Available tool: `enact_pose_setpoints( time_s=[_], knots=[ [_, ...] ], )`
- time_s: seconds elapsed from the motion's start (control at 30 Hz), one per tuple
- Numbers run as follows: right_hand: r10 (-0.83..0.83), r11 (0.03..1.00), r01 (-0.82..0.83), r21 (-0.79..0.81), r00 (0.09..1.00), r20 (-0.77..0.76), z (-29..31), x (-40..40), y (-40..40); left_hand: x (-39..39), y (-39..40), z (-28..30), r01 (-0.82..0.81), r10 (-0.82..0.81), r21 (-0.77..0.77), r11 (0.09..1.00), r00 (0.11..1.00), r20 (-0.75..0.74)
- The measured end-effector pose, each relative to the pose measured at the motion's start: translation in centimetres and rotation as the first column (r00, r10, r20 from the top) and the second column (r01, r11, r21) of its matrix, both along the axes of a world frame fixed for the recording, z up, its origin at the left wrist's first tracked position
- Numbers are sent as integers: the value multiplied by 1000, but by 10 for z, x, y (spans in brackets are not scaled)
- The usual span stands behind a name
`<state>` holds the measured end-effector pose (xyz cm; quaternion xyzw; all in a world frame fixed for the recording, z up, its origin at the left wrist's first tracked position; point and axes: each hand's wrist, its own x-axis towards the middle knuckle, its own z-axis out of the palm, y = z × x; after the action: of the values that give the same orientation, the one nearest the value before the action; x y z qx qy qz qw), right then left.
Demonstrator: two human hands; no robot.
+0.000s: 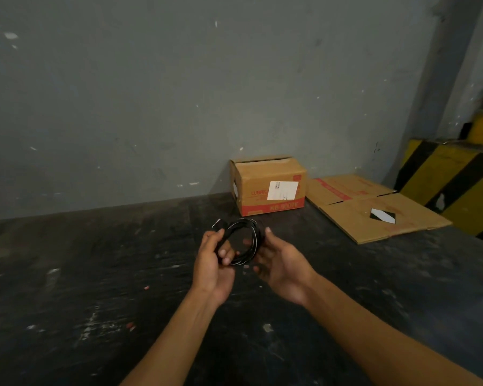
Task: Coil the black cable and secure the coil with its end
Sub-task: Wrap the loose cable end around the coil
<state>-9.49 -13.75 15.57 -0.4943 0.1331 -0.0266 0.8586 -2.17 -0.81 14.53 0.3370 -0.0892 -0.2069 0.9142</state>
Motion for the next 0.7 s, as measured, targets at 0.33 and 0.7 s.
enact_pose_setpoints(
  time_s=[0.33, 0.7],
  knots=[
    [-162, 854, 257, -453, 958, 237, 2, 3, 21, -18, -10, -2, -90, 99, 55, 994, 975, -198],
    [-62, 303, 119, -946, 993, 105, 9, -2, -10, -21, -7, -13, -266, 147, 539, 799, 956, 254]
  ],
)
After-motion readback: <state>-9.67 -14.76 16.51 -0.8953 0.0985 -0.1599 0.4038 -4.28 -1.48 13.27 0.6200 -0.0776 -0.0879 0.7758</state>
